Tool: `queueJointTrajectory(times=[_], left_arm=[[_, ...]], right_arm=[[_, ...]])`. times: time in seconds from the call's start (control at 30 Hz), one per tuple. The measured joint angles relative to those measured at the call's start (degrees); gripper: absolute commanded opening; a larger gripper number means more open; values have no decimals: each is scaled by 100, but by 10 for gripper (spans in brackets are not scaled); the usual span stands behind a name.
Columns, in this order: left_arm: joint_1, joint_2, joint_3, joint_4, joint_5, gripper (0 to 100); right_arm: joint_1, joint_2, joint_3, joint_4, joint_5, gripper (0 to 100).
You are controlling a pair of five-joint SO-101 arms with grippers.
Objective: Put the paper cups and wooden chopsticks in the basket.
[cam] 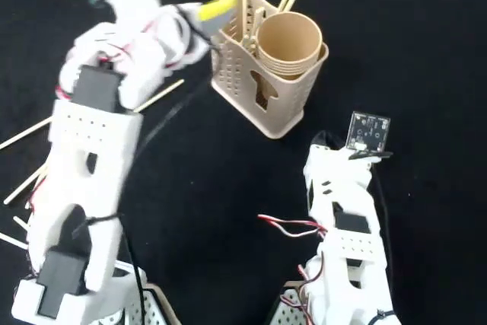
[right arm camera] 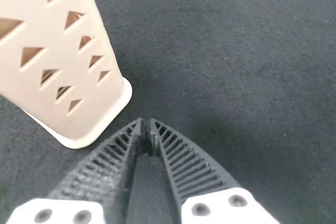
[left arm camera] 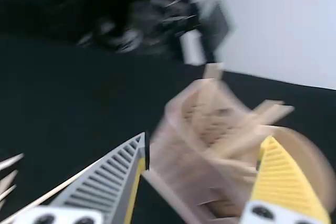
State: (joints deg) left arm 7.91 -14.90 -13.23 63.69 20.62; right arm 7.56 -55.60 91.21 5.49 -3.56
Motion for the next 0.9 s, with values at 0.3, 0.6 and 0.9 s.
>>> queueJointTrajectory(times=[0.3, 0.6, 0.9], left_arm=[[-2971, 185, 88, 2268, -193, 330], [-5266, 967, 1820, 2690, -1310, 328], [-6699, 1240, 3174, 2356, -1503, 328]], right_arm=[[0, 0, 0, 0, 0, 15], [0, 0, 0, 0, 0, 15], [0, 0, 0, 0, 0, 15]])
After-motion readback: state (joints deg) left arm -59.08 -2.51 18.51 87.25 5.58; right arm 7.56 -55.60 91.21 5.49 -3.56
